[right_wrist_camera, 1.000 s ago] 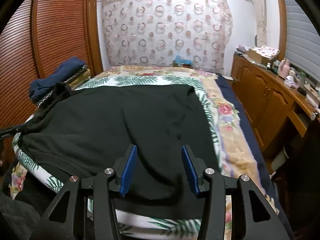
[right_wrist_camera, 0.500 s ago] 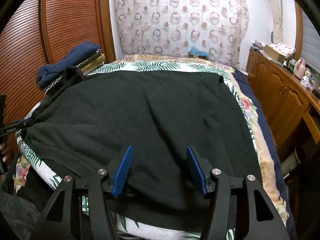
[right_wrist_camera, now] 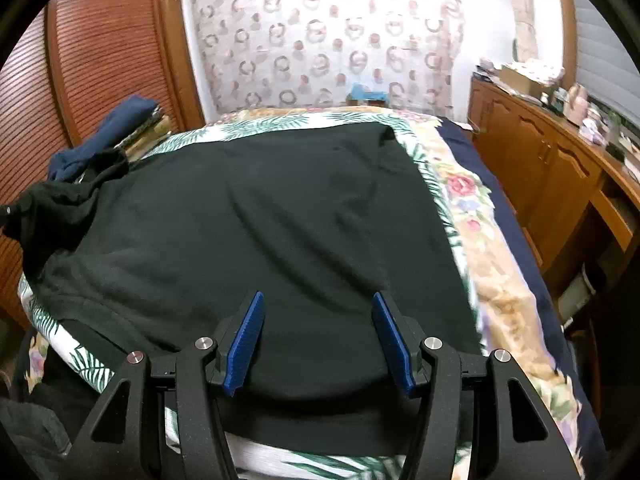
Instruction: Fold small clothes
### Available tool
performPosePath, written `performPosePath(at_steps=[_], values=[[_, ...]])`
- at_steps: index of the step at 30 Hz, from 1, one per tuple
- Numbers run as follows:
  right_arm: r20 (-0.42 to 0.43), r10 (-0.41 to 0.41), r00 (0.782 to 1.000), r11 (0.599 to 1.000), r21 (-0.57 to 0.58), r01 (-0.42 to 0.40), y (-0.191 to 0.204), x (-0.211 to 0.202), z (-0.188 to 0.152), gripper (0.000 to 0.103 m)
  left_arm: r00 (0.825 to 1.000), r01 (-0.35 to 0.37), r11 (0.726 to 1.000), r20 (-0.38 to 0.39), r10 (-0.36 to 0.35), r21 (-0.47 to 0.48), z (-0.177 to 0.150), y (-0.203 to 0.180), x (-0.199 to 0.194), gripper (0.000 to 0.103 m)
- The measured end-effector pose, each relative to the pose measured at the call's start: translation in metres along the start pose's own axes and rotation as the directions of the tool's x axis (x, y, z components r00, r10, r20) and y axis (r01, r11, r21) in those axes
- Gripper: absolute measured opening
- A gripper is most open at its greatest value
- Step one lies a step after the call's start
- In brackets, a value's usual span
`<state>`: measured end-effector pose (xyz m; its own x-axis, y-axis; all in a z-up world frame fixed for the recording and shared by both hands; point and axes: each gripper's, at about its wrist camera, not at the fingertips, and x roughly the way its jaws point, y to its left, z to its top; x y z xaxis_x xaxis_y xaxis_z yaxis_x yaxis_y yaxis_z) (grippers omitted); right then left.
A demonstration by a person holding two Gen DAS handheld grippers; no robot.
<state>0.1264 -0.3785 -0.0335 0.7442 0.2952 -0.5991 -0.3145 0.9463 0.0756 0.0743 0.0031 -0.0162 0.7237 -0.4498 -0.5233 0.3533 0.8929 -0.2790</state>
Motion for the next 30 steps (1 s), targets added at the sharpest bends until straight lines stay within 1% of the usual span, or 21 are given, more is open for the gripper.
performPosePath(at_steps=[3, 8, 12, 17, 20, 23, 24, 25, 26, 28, 30], values=[[0.013, 0.001, 1.000, 1.000, 0.014, -0.002, -0.001, -0.005, -0.001, 0.059, 0.998, 0.059, 0.997, -0.006, -0.059, 0.051, 0.023, -0.027, 0.020, 0.008], [0.034, -0.009, 0.999, 1.000, 0.024, 0.008, -0.003, -0.012, -0.004, 0.059, 0.992, 0.127, 0.983, -0.013, -0.126, 0.131, 0.056, -0.068, 0.048, 0.008], [0.056, -0.014, 0.998, 0.999, 0.048, 0.012, -0.005, -0.023, -0.011, 0.059, 0.983, 0.185, 0.966, -0.036, -0.181, 0.181, 0.082, -0.103, 0.071, 0.008], [0.087, -0.029, 0.996, 0.998, 0.050, 0.025, -0.001, -0.043, -0.022, 0.059, 0.969, 0.247, 0.941, -0.068, -0.237, 0.232, 0.098, -0.140, 0.086, 0.008], [0.106, -0.037, 0.994, 0.998, 0.056, 0.031, -0.001, -0.051, -0.026, 0.059, 0.967, 0.253, 0.935, -0.100, -0.235, 0.249, 0.104, -0.160, 0.103, 0.008], [0.113, -0.036, 0.993, 0.997, 0.068, 0.029, -0.001, -0.054, -0.031, 0.059, 0.970, 0.228, 0.933, -0.144, -0.194, 0.279, 0.101, -0.169, 0.121, 0.009], [0.112, -0.036, 0.993, 0.997, 0.069, 0.029, -0.001, -0.054, -0.033, 0.059, 0.970, 0.228, 0.931, -0.149, -0.192, 0.283, 0.099, -0.170, 0.123, 0.012], [0.109, -0.036, 0.993, 0.997, 0.069, 0.029, 0.001, -0.053, -0.034, 0.059, 0.969, 0.233, 0.930, -0.152, -0.196, 0.285, 0.097, -0.169, 0.123, 0.021], [0.106, -0.037, 0.994, 0.997, 0.068, 0.030, 0.003, -0.051, -0.035, 0.059, 0.968, 0.236, 0.929, -0.155, -0.199, 0.286, 0.095, -0.166, 0.122, 0.026], [0.098, -0.040, 0.994, 0.997, 0.068, 0.034, 0.002, -0.050, -0.034, 0.059, 0.971, 0.224, 0.931, -0.146, -0.189, 0.287, 0.094, -0.162, 0.121, 0.043], [0.091, -0.041, 0.995, 0.997, 0.069, 0.035, 0.006, -0.049, -0.036, 0.059, 0.975, 0.210, 0.936, -0.135, -0.178, 0.283, 0.096, -0.153, 0.118, 0.044]])
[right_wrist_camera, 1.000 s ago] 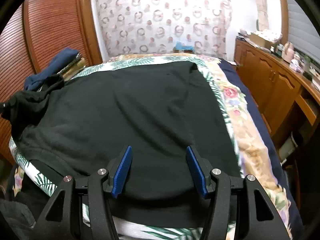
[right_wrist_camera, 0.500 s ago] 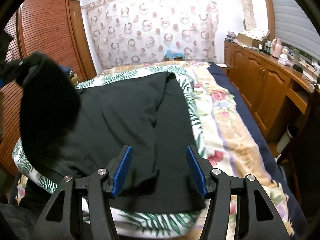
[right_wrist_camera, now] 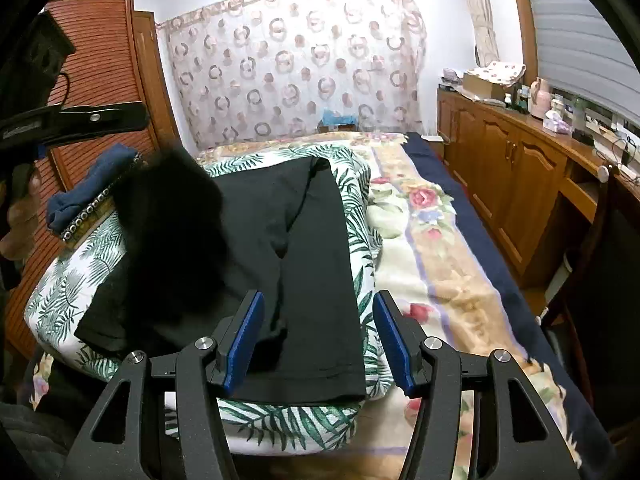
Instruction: Fold small clothes
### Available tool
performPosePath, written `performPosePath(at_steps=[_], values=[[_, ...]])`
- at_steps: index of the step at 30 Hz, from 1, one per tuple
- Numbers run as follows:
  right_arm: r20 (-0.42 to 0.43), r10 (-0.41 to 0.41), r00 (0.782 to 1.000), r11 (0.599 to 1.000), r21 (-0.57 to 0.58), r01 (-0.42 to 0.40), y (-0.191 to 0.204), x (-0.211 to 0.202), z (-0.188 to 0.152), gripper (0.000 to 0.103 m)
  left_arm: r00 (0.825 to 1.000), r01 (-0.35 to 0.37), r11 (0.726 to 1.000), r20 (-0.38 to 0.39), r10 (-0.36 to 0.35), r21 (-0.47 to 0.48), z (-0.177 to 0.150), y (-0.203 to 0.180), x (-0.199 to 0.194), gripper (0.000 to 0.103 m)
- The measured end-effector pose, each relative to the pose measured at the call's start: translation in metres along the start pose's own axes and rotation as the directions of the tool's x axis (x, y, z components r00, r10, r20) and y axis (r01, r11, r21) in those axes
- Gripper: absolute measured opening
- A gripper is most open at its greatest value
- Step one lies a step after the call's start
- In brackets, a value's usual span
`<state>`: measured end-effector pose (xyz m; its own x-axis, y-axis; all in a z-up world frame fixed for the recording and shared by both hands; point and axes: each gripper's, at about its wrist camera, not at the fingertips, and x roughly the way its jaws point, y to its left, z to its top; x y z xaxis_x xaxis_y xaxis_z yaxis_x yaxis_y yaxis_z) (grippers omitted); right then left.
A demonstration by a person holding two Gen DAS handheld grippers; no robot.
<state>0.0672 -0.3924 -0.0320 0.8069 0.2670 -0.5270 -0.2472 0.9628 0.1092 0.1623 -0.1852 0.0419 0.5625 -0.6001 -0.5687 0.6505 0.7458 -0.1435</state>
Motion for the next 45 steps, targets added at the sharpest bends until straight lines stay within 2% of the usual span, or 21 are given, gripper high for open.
performPosePath(at_steps=[2, 3, 6, 12, 17, 23, 29, 30, 31, 33, 35, 38, 40, 42, 43, 45], values=[[-0.004, 0.000, 1.000, 1.000, 0.002, 0.000, 0.001, 0.002, 0.002, 0.059, 1.000, -0.015, 1.000, 0.000, 0.015, -0.013, -0.003, 0.011, -0.003, 0.051], [-0.006, 0.003, 1.000, 1.000, 0.004, -0.003, 0.002, 0.003, 0.004, 0.059, 0.999, -0.033, 0.999, 0.000, 0.033, -0.025, -0.007, 0.023, -0.007, 0.061], [-0.011, 0.016, 1.000, 1.000, 0.002, -0.016, 0.001, 0.009, 0.016, 0.059, 0.996, -0.086, 0.995, -0.013, 0.085, -0.055, -0.019, 0.054, -0.012, 0.075], [-0.023, 0.045, 0.999, 0.998, -0.042, -0.046, 0.014, 0.033, 0.043, 0.059, 0.978, -0.206, 0.971, -0.045, 0.201, -0.126, -0.050, 0.112, -0.017, 0.076], [-0.034, 0.088, 0.996, 0.992, -0.091, -0.091, 0.035, 0.056, 0.068, 0.059, 0.963, -0.268, 0.950, -0.082, 0.258, -0.160, -0.073, 0.148, -0.017, 0.076], [-0.056, 0.178, 0.982, 0.971, -0.150, -0.184, 0.081, 0.081, 0.095, 0.059, 0.954, -0.299, 0.937, -0.092, 0.287, -0.181, -0.091, 0.172, -0.021, 0.076], [-0.116, 0.242, 0.963, 0.946, -0.192, -0.261, 0.124, 0.107, 0.107, 0.058, 0.954, -0.299, 0.939, -0.076, 0.290, -0.171, -0.103, 0.182, -0.032, 0.076], [-0.128, 0.254, 0.959, 0.942, -0.193, -0.275, 0.129, 0.110, 0.107, 0.056, 0.955, -0.297, 0.940, -0.071, 0.289, -0.169, -0.104, 0.183, -0.034, 0.076], [-0.148, 0.265, 0.953, 0.937, -0.194, -0.291, 0.134, 0.114, 0.106, 0.050, 0.955, -0.296, 0.941, -0.068, 0.288, -0.167, -0.105, 0.184, -0.035, 0.076], [-0.190, 0.279, 0.941, 0.928, -0.197, -0.315, 0.141, 0.123, 0.105, 0.048, 0.956, -0.293, 0.943, -0.061, 0.287, -0.161, -0.106, 0.185, -0.038, 0.076], [-0.248, 0.293, 0.923, 0.916, -0.205, -0.345, 0.150, 0.135, 0.099, 0.039, 0.956, -0.292, 0.944, -0.055, 0.287, -0.155, -0.107, 0.185, -0.039, 0.076], [-0.306, 0.277, 0.911, 0.914, -0.208, -0.348, 0.157, 0.152, 0.099, 0.034, 0.957, -0.289, 0.946, -0.048, 0.285, -0.146, -0.108, 0.185, -0.039, 0.076], [-0.322, 0.272, 0.907, 0.914, -0.208, -0.348, 0.158, 0.159, 0.101, 0.029, 0.958, -0.286, 0.948, -0.046, 0.283, -0.141, -0.109, 0.185, -0.037, 0.076], [-0.327, 0.275, 0.904, 0.911, -0.213, -0.354, 0.160, 0.163, 0.105, 0.016, 0.960, -0.281, 0.949, -0.048, 0.277, -0.141, -0.111, 0.185, -0.036, 0.076], [-0.329, 0.284, 0.900, 0.906, -0.215, -0.364, 0.159, 0.164, 0.107, 0.005, 0.961, -0.277, 0.950, -0.049, 0.273, -0.141, -0.112, 0.185, -0.035, 0.076], [-0.302, 0.298, 0.906, 0.901, -0.224, -0.371, 0.158, 0.157, 0.112, 0.004, 0.963, -0.271, 0.952, -0.049, 0.267, -0.142, -0.112, 0.184, -0.034, 0.076]])
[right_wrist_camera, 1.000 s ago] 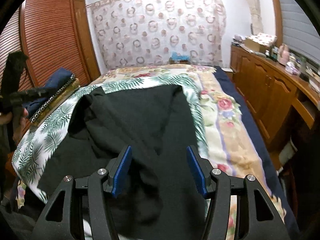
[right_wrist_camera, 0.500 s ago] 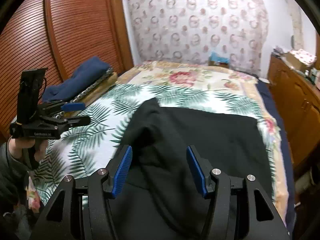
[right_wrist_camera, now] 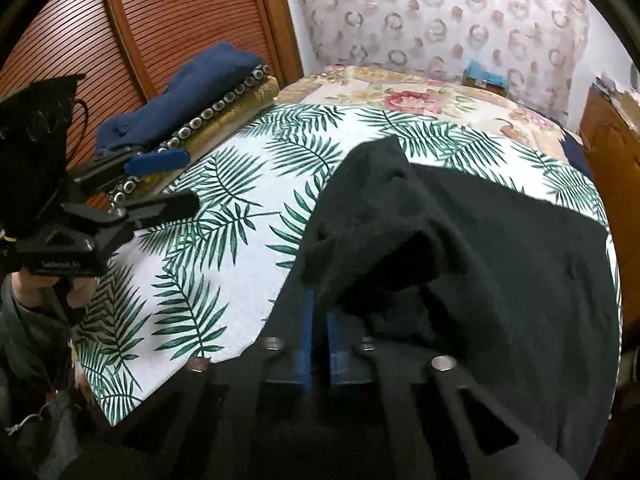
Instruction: Fold small clothes
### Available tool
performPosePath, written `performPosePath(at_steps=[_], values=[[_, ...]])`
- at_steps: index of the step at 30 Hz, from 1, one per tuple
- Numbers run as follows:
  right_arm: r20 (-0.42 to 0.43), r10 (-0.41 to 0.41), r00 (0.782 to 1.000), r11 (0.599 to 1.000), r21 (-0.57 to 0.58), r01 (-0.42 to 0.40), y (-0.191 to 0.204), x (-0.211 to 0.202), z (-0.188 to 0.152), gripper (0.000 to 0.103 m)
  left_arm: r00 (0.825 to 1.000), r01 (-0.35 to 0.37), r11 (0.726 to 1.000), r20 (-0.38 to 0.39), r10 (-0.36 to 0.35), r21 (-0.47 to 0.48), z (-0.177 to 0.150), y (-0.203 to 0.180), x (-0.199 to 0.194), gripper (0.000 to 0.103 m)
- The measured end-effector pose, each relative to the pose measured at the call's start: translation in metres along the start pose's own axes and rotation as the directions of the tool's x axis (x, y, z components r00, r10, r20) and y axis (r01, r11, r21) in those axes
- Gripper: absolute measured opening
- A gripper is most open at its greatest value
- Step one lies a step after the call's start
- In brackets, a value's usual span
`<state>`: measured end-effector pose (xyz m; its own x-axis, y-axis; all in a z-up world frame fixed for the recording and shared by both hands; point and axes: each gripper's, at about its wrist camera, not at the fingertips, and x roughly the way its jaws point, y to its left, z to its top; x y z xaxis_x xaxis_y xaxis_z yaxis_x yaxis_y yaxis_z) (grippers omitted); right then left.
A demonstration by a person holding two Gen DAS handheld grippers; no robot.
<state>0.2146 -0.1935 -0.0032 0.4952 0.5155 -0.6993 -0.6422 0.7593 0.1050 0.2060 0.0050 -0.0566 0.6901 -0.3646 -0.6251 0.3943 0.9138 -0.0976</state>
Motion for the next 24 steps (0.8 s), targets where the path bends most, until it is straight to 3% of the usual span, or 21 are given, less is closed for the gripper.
performPosePath(at_steps=[5, 9, 14, 19, 22, 23, 24], values=[[0.097, -0.068, 0.993, 0.998, 0.023, 0.066, -0.025, -0.035, 0.015, 0.004, 1.000, 0.015, 1.000, 0.000, -0.015, 0.004, -0.001, -0.004, 0.000, 0.076], [0.141, -0.224, 0.964, 0.974, 0.013, 0.224, -0.069, -0.059, 0.044, 0.003, 1.000, 0.023, 1.000, -0.002, -0.023, 0.005, 0.001, -0.008, 0.003, 0.076], [0.092, -0.348, 0.933, 0.934, 0.123, 0.336, -0.142, -0.061, 0.068, 0.003, 1.000, 0.026, 1.000, -0.009, -0.026, 0.008, -0.001, -0.015, 0.003, 0.076], [-0.026, -0.372, 0.928, 0.895, 0.253, 0.366, -0.194, -0.033, 0.062, 0.004, 0.999, 0.024, 1.000, -0.025, -0.023, 0.018, -0.004, -0.022, 0.004, 0.076], [-0.097, -0.391, 0.915, 0.880, 0.252, 0.403, -0.202, -0.015, 0.055, 0.015, 0.999, 0.026, 0.999, -0.033, -0.025, 0.027, -0.005, -0.028, 0.005, 0.076], [-0.096, -0.404, 0.910, 0.878, 0.239, 0.415, -0.200, -0.014, 0.050, 0.026, 0.999, 0.028, 0.999, -0.036, -0.027, 0.031, -0.006, -0.031, 0.005, 0.076], [-0.094, -0.405, 0.909, 0.880, 0.229, 0.416, -0.198, -0.015, 0.046, 0.031, 0.999, 0.029, 0.999, -0.038, -0.028, 0.035, -0.006, -0.033, 0.005, 0.076]])
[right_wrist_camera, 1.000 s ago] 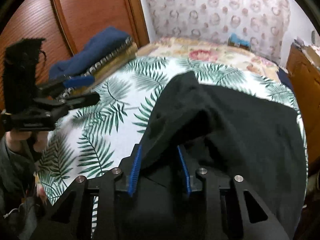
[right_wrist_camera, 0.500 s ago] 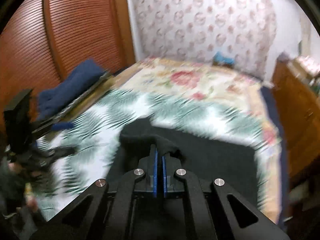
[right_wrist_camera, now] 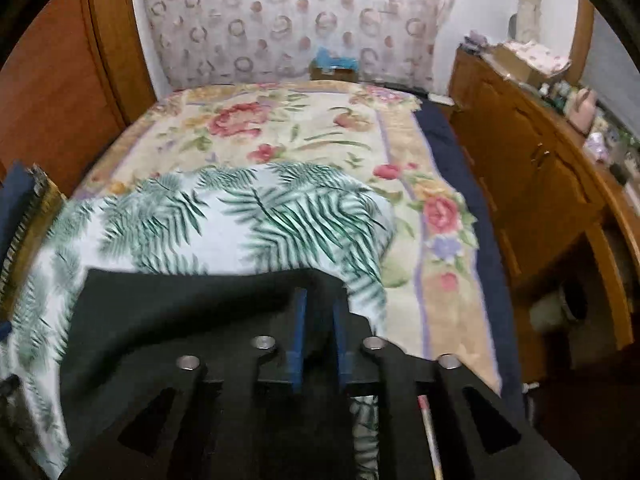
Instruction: Fold small clothes
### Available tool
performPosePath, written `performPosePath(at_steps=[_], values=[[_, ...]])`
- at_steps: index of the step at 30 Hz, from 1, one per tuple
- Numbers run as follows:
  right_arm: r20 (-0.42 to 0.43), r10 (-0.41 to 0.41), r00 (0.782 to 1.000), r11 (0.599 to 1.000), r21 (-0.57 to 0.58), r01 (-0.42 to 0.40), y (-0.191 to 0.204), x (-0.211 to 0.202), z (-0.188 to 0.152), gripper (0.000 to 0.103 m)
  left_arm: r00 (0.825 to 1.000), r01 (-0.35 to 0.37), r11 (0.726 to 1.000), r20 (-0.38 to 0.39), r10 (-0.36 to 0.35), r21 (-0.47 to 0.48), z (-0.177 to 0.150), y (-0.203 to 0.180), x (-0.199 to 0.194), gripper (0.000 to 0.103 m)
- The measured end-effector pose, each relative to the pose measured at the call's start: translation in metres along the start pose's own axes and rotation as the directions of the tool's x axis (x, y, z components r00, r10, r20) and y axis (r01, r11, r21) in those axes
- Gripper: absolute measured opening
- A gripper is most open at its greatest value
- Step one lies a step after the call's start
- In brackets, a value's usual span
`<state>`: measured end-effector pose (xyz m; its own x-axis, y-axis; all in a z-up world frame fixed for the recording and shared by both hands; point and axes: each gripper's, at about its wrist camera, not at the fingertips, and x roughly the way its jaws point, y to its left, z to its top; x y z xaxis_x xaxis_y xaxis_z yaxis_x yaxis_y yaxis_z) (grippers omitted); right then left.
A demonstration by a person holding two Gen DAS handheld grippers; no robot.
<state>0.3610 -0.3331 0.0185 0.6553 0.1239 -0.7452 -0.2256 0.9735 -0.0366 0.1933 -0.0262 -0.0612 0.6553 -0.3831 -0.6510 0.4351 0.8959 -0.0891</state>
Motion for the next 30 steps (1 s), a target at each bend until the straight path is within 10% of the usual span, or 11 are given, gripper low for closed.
performPosePath(at_steps=[2, 23, 27, 30], values=[[0.002, -0.009, 1.000, 1.000, 0.001, 0.009, -0.001, -0.004, -0.004, 0.045, 1.000, 0.003, 1.000, -0.001, -0.003, 0.004, 0.000, -0.005, 0.000, 0.076], [-0.021, 0.158, 0.987, 0.987, 0.021, -0.158, 0.001, -0.092, -0.154, 0.045, 0.998, 0.066, 0.997, -0.025, -0.065, 0.031, -0.020, -0.085, -0.007, 0.076], [0.008, 0.190, 0.982, 0.982, -0.009, -0.190, 0.000, -0.099, -0.159, 0.010, 0.997, 0.071, 0.997, -0.033, -0.070, 0.028, -0.029, -0.098, -0.013, 0.076], [0.041, 0.128, 0.991, 0.990, -0.062, -0.125, -0.003, -0.111, -0.166, 0.004, 0.997, 0.066, 0.997, -0.031, -0.065, 0.033, -0.034, -0.105, -0.020, 0.076]])
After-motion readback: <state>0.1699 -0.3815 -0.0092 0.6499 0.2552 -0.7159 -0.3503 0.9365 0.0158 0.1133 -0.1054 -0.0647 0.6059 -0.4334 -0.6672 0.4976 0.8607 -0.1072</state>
